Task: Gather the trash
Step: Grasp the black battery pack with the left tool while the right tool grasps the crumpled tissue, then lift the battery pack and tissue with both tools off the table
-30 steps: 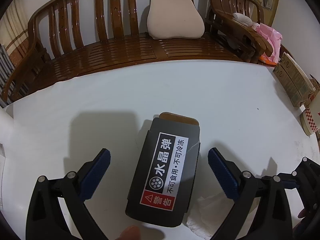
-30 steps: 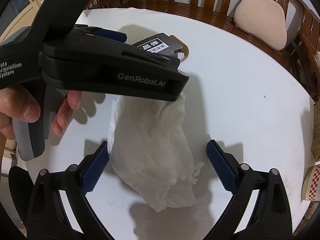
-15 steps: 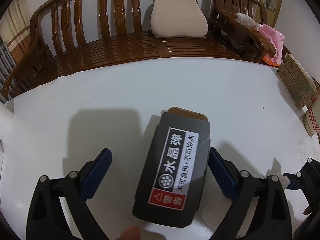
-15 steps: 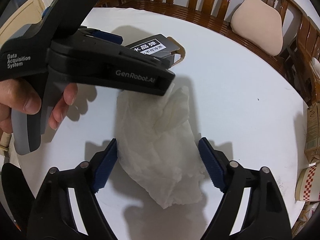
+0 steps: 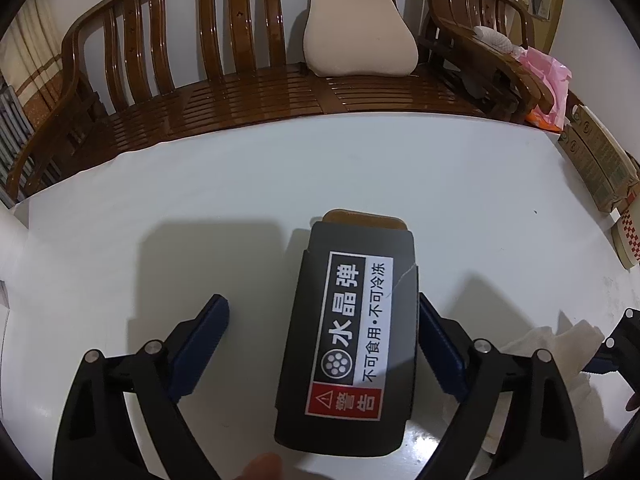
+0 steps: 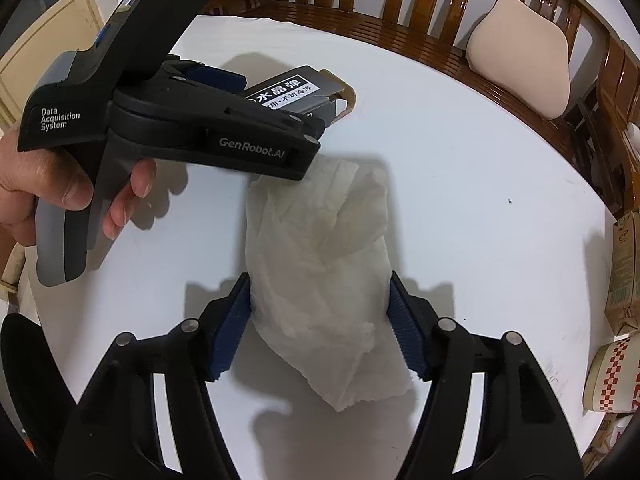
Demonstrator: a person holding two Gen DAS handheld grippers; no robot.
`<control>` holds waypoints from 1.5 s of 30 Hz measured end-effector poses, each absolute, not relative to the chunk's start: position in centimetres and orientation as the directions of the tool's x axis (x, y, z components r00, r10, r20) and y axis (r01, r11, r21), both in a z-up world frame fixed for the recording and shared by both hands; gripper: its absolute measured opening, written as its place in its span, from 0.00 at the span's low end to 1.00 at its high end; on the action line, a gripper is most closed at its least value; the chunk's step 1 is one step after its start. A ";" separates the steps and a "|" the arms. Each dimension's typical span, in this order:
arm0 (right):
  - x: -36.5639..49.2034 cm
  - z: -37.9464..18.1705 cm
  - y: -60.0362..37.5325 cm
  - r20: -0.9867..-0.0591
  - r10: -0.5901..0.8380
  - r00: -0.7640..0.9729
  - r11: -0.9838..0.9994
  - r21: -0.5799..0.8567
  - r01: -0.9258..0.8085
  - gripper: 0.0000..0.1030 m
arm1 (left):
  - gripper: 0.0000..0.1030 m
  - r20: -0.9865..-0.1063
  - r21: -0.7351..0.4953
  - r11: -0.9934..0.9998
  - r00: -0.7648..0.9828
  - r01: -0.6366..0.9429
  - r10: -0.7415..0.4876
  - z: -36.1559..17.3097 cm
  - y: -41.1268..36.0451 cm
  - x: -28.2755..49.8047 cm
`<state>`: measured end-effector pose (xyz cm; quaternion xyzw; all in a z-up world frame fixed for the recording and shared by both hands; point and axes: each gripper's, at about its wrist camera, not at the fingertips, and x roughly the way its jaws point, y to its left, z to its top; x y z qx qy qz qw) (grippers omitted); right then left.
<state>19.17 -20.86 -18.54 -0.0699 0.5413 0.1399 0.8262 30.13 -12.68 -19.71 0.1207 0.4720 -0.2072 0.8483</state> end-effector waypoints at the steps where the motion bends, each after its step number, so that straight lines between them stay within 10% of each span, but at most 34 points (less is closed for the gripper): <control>1: 19.1 -18.5 -20.9 -0.914 0.157 0.374 0.951 0.037 -0.308 0.62 | 0.84 -0.849 0.008 0.884 0.470 0.467 -0.240 -19.7 -12.6 30.1; 19: 18.1 -17.8 -21.0 -0.915 0.154 0.372 0.949 0.032 -0.313 0.45 | 0.51 -0.837 0.009 0.904 0.498 0.427 -0.227 -19.1 -11.4 29.0; 31: 17.3 -17.3 -21.1 -0.921 0.145 0.363 0.956 0.035 -0.293 0.15 | 0.50 -0.846 0.015 0.921 0.496 0.390 -0.197 -18.8 -10.7 27.4; 45: 15.2 -14.6 -21.3 -0.901 0.175 0.396 0.953 0.054 -0.299 0.11 | 0.50 -0.833 0.015 0.924 0.515 0.383 -0.200 -15.4 -10.1 22.9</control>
